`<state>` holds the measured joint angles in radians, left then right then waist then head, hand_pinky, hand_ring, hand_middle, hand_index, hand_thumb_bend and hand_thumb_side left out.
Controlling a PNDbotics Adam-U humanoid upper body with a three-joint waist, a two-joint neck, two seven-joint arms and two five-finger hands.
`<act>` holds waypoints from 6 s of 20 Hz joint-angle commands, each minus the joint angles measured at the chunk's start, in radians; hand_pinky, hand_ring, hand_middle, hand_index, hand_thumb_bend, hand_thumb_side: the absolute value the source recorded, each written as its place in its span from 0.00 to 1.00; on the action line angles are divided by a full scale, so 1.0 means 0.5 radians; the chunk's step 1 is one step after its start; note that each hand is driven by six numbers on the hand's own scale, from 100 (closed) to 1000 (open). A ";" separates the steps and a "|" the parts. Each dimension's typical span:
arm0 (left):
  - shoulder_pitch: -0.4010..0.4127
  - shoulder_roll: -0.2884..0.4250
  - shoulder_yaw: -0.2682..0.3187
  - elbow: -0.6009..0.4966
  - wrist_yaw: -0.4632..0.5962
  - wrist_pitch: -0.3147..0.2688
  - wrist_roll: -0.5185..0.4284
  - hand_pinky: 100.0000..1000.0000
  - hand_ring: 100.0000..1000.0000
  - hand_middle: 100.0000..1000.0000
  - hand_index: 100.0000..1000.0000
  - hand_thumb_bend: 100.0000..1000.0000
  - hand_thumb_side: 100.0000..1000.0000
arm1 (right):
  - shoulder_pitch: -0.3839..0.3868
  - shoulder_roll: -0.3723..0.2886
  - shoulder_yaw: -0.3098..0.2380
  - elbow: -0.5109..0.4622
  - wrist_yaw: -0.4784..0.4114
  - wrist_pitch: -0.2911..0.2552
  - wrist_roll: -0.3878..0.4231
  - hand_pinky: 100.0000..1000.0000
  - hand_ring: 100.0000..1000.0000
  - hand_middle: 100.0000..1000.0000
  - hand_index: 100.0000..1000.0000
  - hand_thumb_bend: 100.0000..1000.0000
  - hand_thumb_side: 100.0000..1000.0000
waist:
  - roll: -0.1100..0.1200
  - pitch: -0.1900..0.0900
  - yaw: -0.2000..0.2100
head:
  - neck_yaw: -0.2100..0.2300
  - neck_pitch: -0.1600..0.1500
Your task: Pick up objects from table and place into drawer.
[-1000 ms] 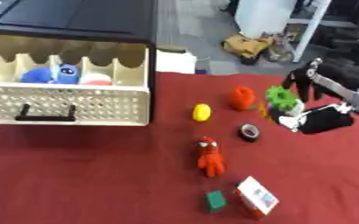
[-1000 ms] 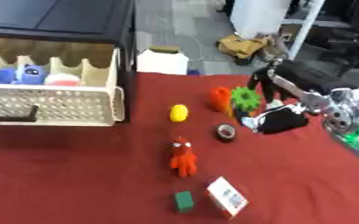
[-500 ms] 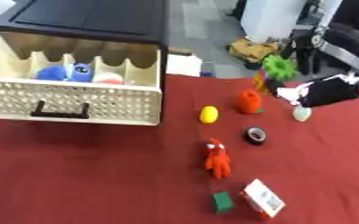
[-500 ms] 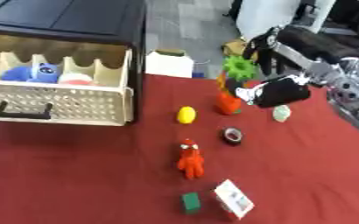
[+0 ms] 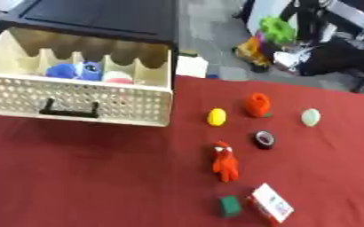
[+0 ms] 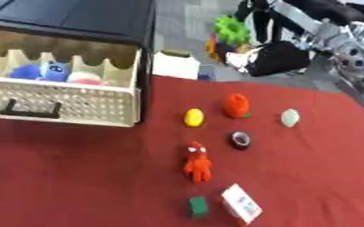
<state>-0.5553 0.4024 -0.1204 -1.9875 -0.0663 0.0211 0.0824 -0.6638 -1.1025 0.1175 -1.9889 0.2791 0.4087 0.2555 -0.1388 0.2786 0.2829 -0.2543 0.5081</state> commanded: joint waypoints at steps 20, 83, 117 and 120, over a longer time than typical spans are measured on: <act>-0.076 -0.039 -0.035 -0.025 0.023 0.003 -0.062 0.35 0.26 0.31 0.75 0.00 1.00 | -0.427 0.149 0.015 -0.005 -0.068 0.150 -0.113 0.30 0.43 0.20 0.36 0.14 0.43 | -0.036 -0.012 0.202 | -0.183 -0.095; -0.167 -0.154 -0.074 -0.025 0.056 0.031 -0.145 0.35 0.26 0.31 0.74 0.00 1.00 | -0.697 0.628 0.307 0.382 0.425 0.088 0.103 0.32 0.45 0.24 0.42 0.14 0.43 | -0.074 0.020 0.361 | -0.356 -0.183; -0.159 -0.171 -0.076 -0.025 0.061 0.037 -0.153 0.35 0.26 0.31 0.73 0.00 1.00 | -0.673 0.623 0.335 0.405 0.630 0.028 0.276 0.61 0.73 0.58 0.82 0.42 0.57 | -0.050 0.012 0.330 | -0.362 -0.185; -0.158 -0.171 -0.075 -0.025 0.062 0.038 -0.154 0.35 0.26 0.31 0.73 0.00 1.00 | -0.676 0.625 0.328 0.402 0.642 0.016 0.303 0.62 0.74 0.60 0.82 0.46 0.57 | -0.049 0.005 0.330 | -0.364 -0.181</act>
<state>-0.6250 0.3141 -0.1576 -1.9875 -0.0420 0.0395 0.0062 -0.9853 -0.7674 0.2960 -1.7731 0.5982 0.4193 0.3998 -0.1776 0.3065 0.4498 -0.4338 0.4201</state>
